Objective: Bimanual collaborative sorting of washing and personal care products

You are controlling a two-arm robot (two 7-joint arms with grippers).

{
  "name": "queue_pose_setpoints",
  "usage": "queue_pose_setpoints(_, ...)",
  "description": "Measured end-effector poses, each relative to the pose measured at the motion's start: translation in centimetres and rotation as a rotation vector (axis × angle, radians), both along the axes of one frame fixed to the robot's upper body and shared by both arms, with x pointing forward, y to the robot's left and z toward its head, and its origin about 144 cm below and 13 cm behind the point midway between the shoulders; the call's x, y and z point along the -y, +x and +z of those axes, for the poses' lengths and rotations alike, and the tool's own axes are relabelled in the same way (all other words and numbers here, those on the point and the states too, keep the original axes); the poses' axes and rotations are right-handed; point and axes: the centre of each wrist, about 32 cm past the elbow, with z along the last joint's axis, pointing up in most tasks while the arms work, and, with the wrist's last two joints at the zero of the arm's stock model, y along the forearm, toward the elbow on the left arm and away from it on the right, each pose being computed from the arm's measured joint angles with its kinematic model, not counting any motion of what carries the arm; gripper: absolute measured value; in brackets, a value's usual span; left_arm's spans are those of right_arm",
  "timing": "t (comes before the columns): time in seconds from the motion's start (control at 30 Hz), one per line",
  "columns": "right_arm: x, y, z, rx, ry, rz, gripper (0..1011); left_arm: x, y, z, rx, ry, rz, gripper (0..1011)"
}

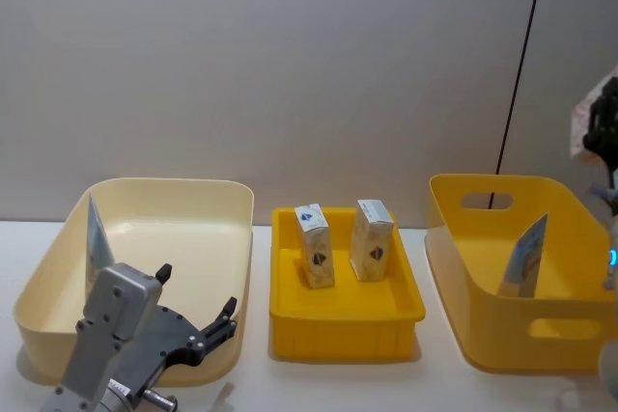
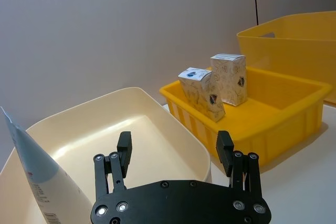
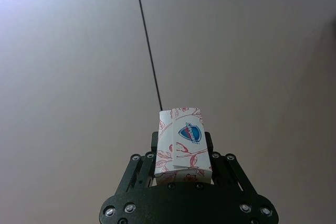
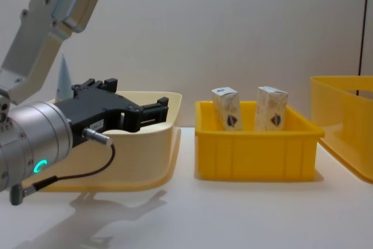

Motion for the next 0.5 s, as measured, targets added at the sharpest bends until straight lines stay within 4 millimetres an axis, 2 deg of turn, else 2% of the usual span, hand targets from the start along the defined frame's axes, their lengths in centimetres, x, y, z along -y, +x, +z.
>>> queue_pose_setpoints(0.2,1.1,-0.7,0.3,-0.015,-0.011,-0.041,406,0.0,0.0,0.0,0.0,0.0,0.0,1003)
queue_pose_setpoints(0.5,1.6,-1.4,0.3,-0.072,-0.032,-0.068,406,0.0,0.0,0.0,0.0,0.0,0.0,1003)
